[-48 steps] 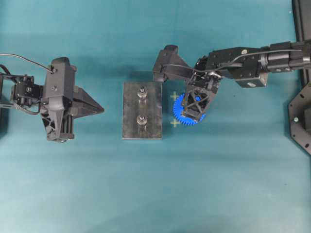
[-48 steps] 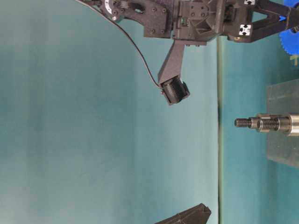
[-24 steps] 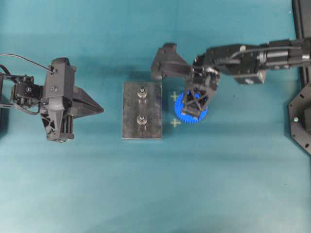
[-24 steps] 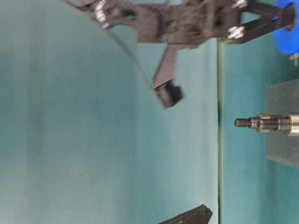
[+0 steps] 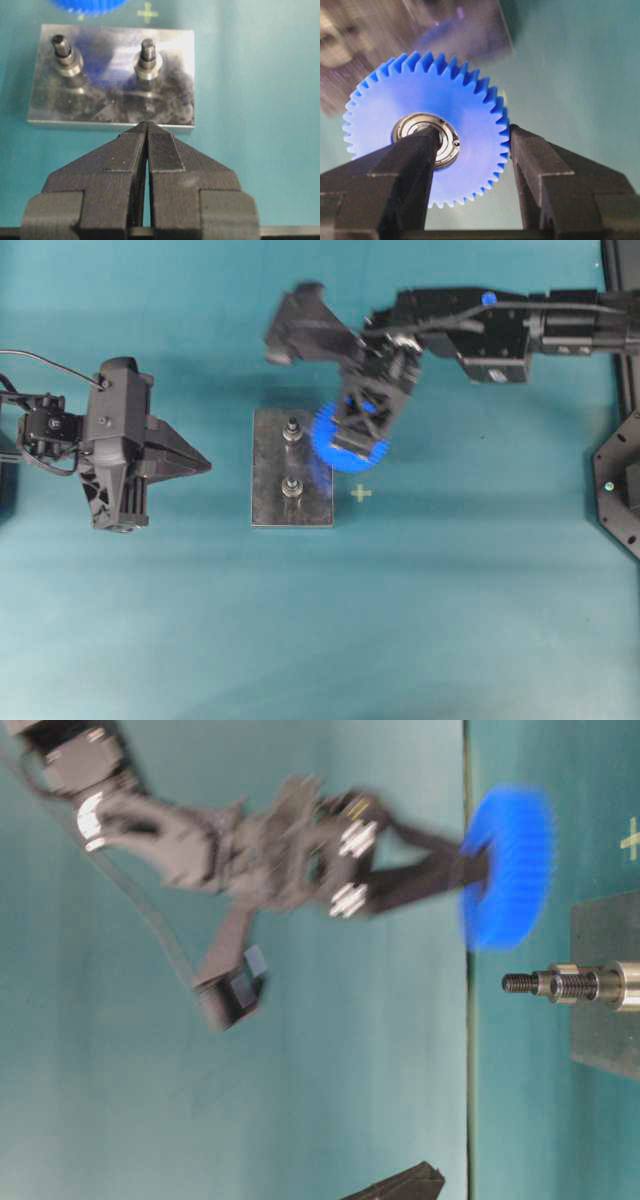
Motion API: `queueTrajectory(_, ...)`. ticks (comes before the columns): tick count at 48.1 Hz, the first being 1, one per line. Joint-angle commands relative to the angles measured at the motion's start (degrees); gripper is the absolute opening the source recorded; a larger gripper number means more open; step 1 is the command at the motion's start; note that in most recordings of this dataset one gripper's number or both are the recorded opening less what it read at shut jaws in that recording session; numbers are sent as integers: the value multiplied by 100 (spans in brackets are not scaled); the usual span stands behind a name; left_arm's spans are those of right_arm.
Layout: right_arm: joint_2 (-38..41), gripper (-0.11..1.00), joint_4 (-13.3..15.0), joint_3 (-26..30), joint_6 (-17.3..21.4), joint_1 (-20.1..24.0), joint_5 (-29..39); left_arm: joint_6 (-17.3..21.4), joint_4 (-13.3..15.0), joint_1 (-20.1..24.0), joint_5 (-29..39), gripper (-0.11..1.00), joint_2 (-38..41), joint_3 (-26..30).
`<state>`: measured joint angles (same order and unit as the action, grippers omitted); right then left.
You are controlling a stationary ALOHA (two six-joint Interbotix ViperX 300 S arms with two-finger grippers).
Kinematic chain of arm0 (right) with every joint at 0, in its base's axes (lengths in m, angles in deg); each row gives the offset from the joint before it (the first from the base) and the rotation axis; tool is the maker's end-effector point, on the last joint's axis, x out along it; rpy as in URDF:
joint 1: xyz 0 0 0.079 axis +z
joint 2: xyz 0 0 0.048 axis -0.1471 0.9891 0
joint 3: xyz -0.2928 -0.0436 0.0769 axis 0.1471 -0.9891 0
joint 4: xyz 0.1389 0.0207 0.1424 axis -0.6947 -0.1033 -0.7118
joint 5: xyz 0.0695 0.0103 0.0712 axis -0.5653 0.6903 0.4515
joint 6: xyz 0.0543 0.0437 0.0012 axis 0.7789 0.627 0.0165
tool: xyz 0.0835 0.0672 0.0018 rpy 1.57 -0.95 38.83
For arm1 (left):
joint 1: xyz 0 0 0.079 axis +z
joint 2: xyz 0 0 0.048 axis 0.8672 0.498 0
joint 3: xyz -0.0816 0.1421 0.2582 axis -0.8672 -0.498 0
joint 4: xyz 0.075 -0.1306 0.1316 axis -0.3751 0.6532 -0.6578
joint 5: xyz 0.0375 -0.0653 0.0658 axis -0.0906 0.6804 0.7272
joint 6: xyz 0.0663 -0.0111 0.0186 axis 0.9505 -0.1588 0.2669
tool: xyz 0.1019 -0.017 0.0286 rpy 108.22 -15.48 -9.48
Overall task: Fit the large gear onto the shaft.
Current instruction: 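Lift the blue gear and carry it left over the upper shaft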
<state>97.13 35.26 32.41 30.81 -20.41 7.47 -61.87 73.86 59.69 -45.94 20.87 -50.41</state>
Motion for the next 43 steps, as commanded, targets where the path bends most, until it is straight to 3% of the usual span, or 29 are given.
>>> queueTrajectory(1, 53, 49, -18, 387, 26, 9, 97, -9, -18, -9, -9, 0, -114, 44)
queueTrajectory(17, 773, 49, -18, 1301, 62, 18, 369, -18, -18, 0, 0, 0, -202, 0)
queueTrajectory(43, 967, 49, 79, 1415, 26, 0, 475, -44, -18, -26, -9, 0, -202, -62)
